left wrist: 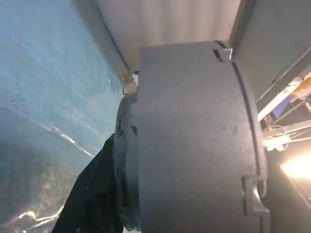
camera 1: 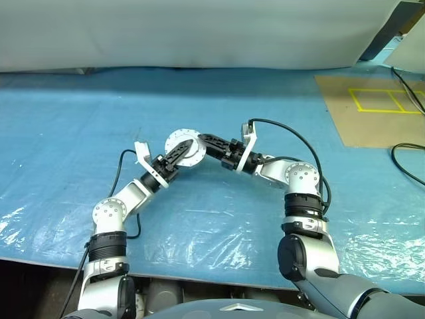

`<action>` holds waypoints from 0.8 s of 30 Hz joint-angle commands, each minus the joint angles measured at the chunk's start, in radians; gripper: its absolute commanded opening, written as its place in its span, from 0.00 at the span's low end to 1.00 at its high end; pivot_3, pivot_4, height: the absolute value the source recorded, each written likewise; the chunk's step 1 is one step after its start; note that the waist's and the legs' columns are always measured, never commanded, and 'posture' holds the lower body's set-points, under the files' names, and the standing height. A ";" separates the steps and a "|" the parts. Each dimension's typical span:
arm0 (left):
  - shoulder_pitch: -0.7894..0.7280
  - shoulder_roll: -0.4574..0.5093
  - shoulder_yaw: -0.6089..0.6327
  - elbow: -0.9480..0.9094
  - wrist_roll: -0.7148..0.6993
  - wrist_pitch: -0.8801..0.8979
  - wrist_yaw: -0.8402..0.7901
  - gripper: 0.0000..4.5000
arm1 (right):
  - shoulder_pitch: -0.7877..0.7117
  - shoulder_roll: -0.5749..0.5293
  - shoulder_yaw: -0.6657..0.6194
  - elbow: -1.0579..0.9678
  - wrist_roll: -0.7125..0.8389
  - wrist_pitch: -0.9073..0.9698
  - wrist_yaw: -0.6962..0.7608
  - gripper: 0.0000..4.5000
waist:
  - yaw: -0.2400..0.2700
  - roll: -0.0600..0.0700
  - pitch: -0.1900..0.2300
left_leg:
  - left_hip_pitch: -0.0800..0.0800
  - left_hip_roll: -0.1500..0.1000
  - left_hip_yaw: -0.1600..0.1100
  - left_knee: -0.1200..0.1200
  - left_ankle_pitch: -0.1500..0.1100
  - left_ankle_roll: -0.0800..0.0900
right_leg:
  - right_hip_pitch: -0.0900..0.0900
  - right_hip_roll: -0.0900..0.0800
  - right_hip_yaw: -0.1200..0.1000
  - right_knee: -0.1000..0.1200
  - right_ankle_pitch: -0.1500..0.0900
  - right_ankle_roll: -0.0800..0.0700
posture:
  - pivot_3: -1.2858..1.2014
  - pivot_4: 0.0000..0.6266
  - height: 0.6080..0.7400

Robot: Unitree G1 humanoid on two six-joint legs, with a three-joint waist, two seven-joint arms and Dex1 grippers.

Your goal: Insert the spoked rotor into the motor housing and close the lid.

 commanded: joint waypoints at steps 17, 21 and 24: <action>-0.221 0.187 0.222 0.342 0.361 -0.613 0.092 0.55 | 0.016 -0.043 0.077 0.019 -0.081 -0.062 0.029 0.67 | -0.001 -0.005 0.003 | -0.002 0.000 -0.001 0.002 0.000 0.000 | 0.000 0.000 0.000 0.000 0.000 0.000 | 0.52 0.24 1.00; -0.190 0.208 0.246 0.345 0.394 -0.634 0.099 0.55 | 0.021 -0.042 0.087 0.010 -0.086 -0.065 0.032 0.67 | 0.014 -0.011 0.006 | -0.004 0.001 -0.002 0.004 0.000 0.000 | -0.001 0.000 -0.002 0.000 0.000 0.000 | 0.52 0.24 1.00; -0.161 0.225 0.254 0.328 0.414 -0.644 0.086 0.55 | 0.022 -0.043 0.094 0.009 -0.092 -0.069 0.037 0.67 | 0.018 -0.011 0.007 | -0.004 0.001 -0.002 0.005 0.000 0.000 | -0.001 0.000 -0.002 0.002 0.000 0.000 | 0.52 0.24 1.00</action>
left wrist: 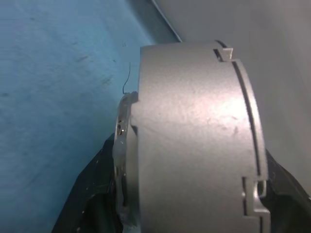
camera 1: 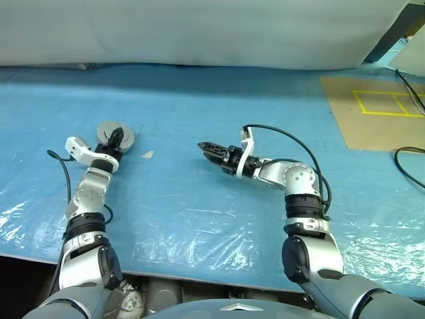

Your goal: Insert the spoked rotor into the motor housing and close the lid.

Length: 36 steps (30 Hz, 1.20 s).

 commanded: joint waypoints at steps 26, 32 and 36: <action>0.082 0.231 0.100 0.304 0.249 -0.337 0.193 0.96 | 0.030 0.004 0.077 0.024 -0.098 -0.071 0.071 0.68 | -0.052 0.001 -0.001 | 0.014 0.002 0.001 0.002 0.000 -0.001 | 0.006 0.000 0.004 0.007 0.000 -0.001 | 0.52 0.24 1.00; 0.117 0.300 0.127 0.383 0.266 -0.405 0.187 0.96 | 0.034 0.009 0.098 0.034 -0.126 -0.088 0.090 0.68 | -0.040 0.002 0.000 | 0.013 0.005 0.001 0.001 -0.001 -0.001 | 0.006 0.000 0.005 0.005 0.000 -0.001 | 0.52 0.24 1.00; 0.177 0.277 0.081 0.245 0.229 -0.349 -0.033 0.96 | 0.037 0.002 0.103 0.022 -0.128 -0.089 0.108 0.68 | -0.025 0.002 0.000 | 0.012 0.007 0.003 0.001 -0.001 -0.001 | 0.005 0.000 0.004 0.005 0.000 -0.002 | 0.52 0.24 1.00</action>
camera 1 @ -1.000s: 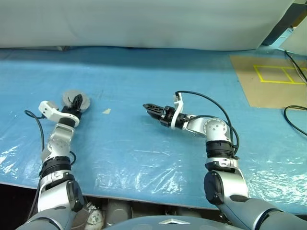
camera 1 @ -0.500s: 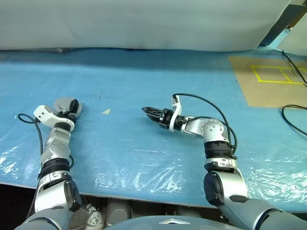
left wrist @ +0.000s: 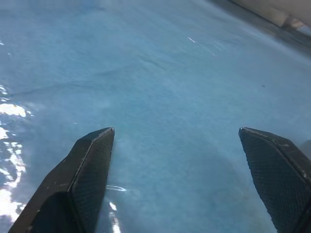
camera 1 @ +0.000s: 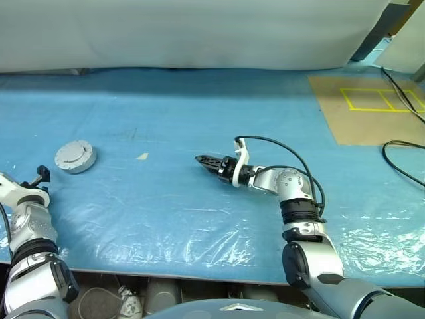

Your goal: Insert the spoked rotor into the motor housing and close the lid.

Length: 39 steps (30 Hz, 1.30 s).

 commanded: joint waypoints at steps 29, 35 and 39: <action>0.159 -0.207 -0.525 -1.017 -0.202 0.601 -0.523 0.96 | 0.288 -0.277 0.227 -0.543 -0.378 -0.546 0.049 0.68 | 0.000 0.002 0.002 | -0.005 -0.001 0.001 0.001 0.000 0.000 | -0.003 0.002 -0.001 -0.002 0.000 -0.001 | 0.52 0.24 1.00; 0.153 -0.210 -0.514 -1.010 -0.158 0.562 -0.524 0.96 | 0.304 -0.280 0.272 -0.562 -0.498 -0.645 -0.017 0.68 | -0.001 0.002 0.002 | -0.005 -0.002 0.001 0.001 0.000 0.000 | -0.003 0.002 0.000 -0.002 0.000 0.000 | 0.52 0.24 1.00; 0.171 -0.217 -0.512 -1.038 -0.136 0.544 -0.507 0.96 | 0.300 -0.280 0.285 -0.537 -0.571 -0.696 -0.060 0.68 | -0.001 0.002 0.002 | -0.005 -0.002 0.001 0.001 0.000 0.000 | -0.002 0.002 0.000 -0.002 0.000 0.000 | 0.52 0.24 1.00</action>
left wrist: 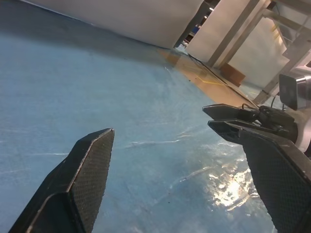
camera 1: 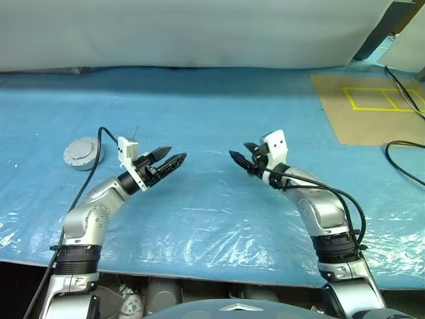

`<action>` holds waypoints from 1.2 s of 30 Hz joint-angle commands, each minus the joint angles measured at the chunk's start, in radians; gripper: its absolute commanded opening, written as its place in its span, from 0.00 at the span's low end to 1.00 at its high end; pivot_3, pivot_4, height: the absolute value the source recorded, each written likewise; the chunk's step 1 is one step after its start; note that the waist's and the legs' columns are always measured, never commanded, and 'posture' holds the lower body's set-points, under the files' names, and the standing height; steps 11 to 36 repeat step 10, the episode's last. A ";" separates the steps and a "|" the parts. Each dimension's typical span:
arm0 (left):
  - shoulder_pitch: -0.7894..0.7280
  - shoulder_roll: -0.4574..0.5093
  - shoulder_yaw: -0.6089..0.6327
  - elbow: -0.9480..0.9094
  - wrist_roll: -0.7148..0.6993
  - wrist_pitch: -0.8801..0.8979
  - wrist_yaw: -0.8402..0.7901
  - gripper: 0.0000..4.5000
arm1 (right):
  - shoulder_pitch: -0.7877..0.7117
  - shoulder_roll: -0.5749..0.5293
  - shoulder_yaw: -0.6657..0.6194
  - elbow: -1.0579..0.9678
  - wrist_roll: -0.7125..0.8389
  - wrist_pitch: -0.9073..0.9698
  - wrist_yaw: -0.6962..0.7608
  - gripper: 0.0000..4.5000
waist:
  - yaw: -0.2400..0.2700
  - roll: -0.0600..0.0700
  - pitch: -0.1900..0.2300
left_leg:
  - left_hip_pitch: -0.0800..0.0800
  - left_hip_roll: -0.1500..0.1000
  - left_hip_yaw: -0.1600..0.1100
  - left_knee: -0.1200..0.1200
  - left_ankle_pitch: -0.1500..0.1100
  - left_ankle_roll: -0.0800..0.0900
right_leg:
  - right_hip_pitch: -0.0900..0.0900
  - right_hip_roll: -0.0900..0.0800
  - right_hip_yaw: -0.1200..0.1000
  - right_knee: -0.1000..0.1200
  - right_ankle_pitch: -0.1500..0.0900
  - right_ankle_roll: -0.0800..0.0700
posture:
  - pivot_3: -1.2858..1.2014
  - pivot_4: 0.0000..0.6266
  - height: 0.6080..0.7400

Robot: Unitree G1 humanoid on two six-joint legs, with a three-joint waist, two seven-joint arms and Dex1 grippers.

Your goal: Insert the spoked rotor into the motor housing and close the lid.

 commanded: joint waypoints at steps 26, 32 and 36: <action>-0.016 -0.015 0.029 -0.066 0.049 -0.036 0.082 0.96 | -0.032 0.019 0.019 0.045 -0.170 -0.190 -0.117 0.68 | -0.001 0.000 0.000 | 0.001 0.000 0.000 0.000 0.000 0.000 | 0.001 0.000 0.000 0.001 0.000 0.000 | 0.52 0.24 1.00; -0.016 -0.015 0.029 -0.066 0.049 -0.036 0.082 0.96 | -0.032 0.019 0.019 0.045 -0.170 -0.190 -0.117 0.68 | -0.001 0.000 0.000 | 0.001 0.000 0.000 0.000 0.000 0.000 | 0.001 0.000 0.000 0.001 0.000 0.000 | 0.52 0.24 1.00; -0.016 -0.015 0.029 -0.066 0.049 -0.036 0.082 0.96 | -0.032 0.019 0.019 0.045 -0.170 -0.190 -0.117 0.68 | -0.001 0.000 0.000 | 0.001 0.000 0.000 0.000 0.000 0.000 | 0.001 0.000 0.000 0.001 0.000 0.000 | 0.52 0.24 1.00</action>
